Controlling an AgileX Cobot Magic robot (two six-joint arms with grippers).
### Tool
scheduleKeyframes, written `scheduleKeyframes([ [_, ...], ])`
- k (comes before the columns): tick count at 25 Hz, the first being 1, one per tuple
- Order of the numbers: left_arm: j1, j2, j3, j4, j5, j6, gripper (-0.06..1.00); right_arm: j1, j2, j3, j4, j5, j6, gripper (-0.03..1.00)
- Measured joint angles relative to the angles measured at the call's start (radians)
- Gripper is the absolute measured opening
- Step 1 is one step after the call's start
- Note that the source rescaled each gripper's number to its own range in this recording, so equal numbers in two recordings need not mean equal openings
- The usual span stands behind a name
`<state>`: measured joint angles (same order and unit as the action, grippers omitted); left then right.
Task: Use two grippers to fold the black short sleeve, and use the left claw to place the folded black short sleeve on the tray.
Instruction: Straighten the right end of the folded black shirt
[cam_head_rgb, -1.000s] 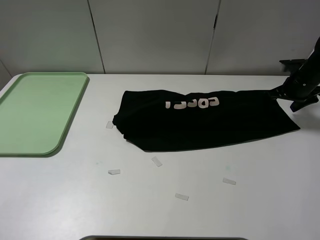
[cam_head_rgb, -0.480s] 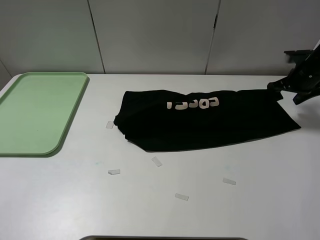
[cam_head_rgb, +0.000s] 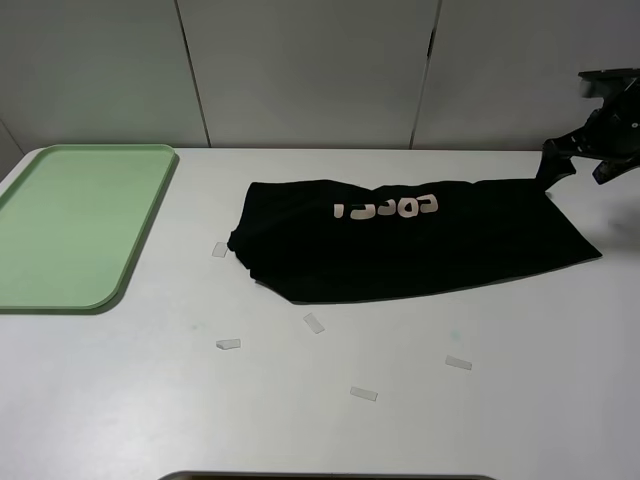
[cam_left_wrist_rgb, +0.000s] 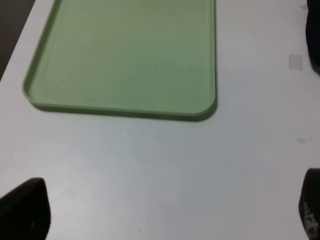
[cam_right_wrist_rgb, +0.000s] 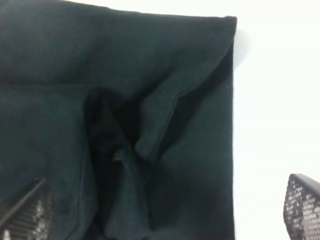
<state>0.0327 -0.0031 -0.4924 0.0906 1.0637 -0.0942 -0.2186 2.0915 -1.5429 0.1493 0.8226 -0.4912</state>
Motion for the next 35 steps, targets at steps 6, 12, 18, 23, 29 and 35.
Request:
scheduleKeyframes([
  [6,0.0,0.0,0.0,0.0,0.0,0.0,1.0,0.0,0.087,0.0,-0.003,-0.04,0.0,1.0],
  [12,0.0,0.0,0.0,0.0,0.0,0.0,1.0,0.0,0.139,0.0,-0.006,-0.083,0.0,1.0],
  [18,0.0,0.0,0.0,0.0,0.0,0.0,1.0,0.0,0.177,-0.006,0.008,-0.091,0.0,1.0],
  [23,0.0,0.0,0.0,0.0,0.0,0.0,1.0,-0.003,0.198,-0.016,0.032,-0.079,-0.002,1.0],
  [29,0.0,0.0,0.0,0.0,0.0,0.0,1.0,-0.003,0.218,-0.024,0.059,-0.07,-0.026,0.85],
  [35,0.0,0.0,0.0,0.0,0.0,0.0,1.0,-0.003,0.225,-0.026,0.116,-0.058,-0.027,0.48],
])
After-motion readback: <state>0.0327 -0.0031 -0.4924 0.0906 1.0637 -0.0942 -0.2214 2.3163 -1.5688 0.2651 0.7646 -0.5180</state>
